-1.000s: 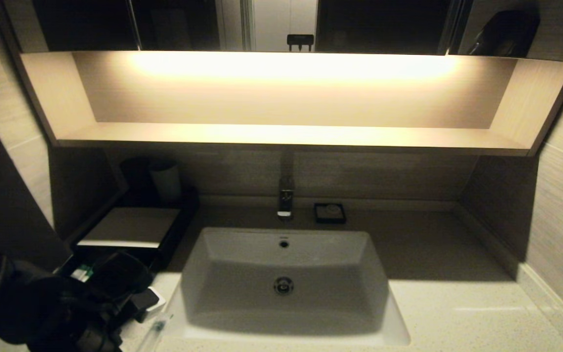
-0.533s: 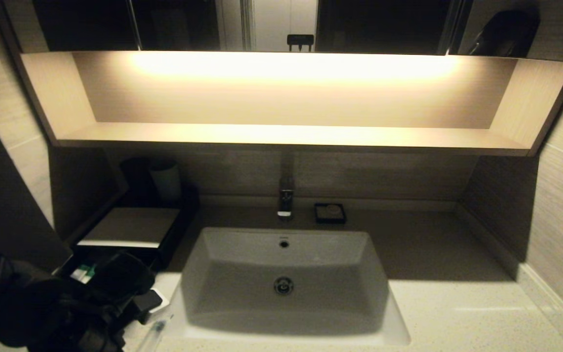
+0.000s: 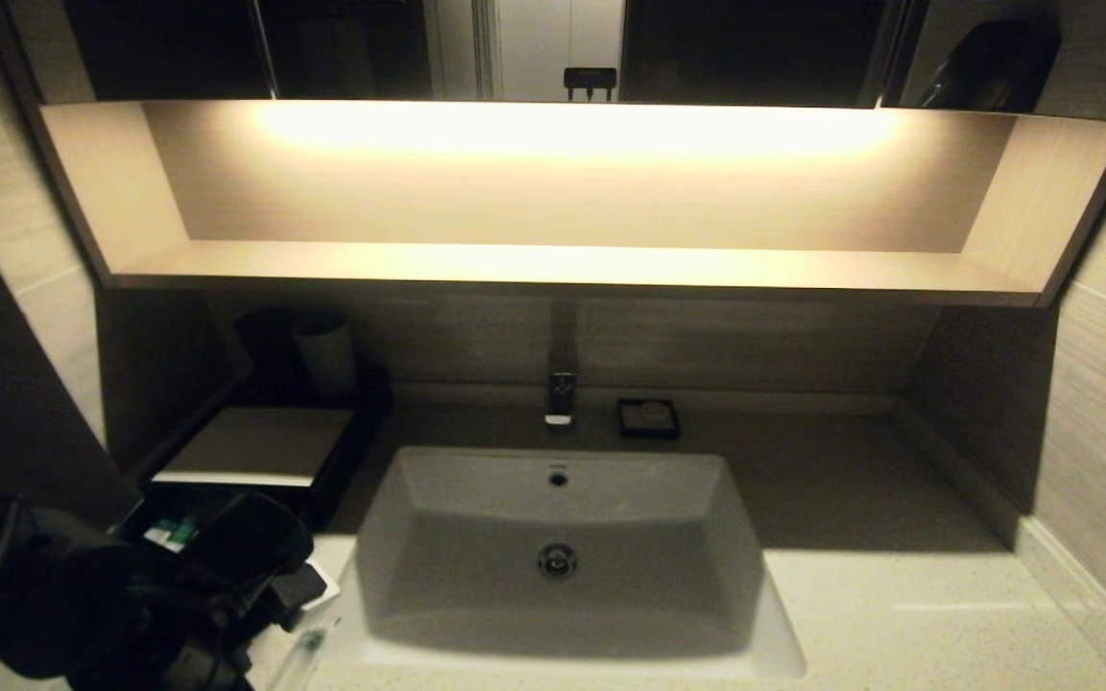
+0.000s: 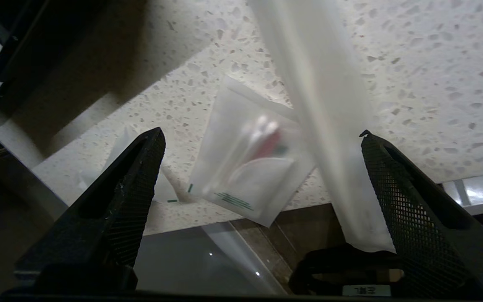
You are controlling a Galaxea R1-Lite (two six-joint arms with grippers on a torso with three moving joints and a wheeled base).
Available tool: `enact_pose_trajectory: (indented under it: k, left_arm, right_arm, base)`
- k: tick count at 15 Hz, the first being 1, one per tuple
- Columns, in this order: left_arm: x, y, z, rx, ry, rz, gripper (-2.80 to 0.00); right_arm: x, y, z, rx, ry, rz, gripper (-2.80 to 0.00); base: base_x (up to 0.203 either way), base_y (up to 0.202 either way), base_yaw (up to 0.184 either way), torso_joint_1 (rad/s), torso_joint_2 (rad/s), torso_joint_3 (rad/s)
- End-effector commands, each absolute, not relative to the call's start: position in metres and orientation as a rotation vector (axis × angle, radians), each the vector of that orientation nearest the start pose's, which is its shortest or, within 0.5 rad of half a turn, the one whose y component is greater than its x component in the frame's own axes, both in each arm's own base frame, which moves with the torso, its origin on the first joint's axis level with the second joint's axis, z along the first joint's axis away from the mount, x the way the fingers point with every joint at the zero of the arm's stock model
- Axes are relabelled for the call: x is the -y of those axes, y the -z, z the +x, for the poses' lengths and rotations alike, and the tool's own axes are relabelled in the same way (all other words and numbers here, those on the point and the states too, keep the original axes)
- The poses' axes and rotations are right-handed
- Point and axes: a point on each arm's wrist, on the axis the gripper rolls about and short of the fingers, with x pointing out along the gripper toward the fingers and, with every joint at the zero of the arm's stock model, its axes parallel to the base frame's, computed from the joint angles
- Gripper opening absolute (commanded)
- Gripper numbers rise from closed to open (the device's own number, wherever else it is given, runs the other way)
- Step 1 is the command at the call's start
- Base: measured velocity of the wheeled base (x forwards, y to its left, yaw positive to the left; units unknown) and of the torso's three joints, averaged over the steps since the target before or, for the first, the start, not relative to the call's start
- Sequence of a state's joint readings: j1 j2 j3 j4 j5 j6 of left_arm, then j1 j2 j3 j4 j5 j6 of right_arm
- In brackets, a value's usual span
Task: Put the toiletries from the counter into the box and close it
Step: Pick up the bathroom toiletry
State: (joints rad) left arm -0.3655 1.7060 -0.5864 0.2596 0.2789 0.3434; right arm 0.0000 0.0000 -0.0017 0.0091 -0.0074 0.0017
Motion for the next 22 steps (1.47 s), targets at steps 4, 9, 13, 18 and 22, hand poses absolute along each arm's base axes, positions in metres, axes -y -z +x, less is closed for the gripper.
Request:
enact_pose_trajectory:
  k: [4, 9, 13, 18, 22]
  left_arm:
    - [0.067, -0.071, 0.194, -1.308, 0.305, 0.732, 0.00]
    - [0.067, -0.072, 0.189, -1.318, 0.356, 0.694, 0.00]
    - [0.063, -0.073, 0.182, -1.323, 0.349, 0.685, 0.00]
    - [0.057, -0.072, 0.177, -1.346, 0.362, 0.612, 0.00]
    - [0.055, -0.073, 0.174, -1.350, 0.333, 0.628, 0.00]
  right_arm:
    - [0.000, -0.075, -0.023, -0.008, 0.008, 0.002, -2.80]
    - [0.000, -0.075, -0.023, -0.008, 0.008, 0.002, -2.80]
    - [0.000, -0.075, -0.023, -0.008, 0.008, 0.002, -2.80]
    - [0.000, -0.075, -0.023, -0.008, 0.008, 0.002, -2.80]
    - [0.000, -0.075, -0.023, -0.008, 0.008, 0.002, -2.80]
  base:
    - [0.000, 0.000, 0.000, 0.000, 0.00, 0.000]
    - [0.000, 0.000, 0.000, 0.000, 0.00, 0.000]
    - [0.000, 0.000, 0.000, 0.000, 0.00, 0.000]
    - [0.000, 0.000, 0.000, 0.000, 0.00, 0.000]
    - [0.000, 0.000, 0.000, 0.000, 0.00, 0.000]
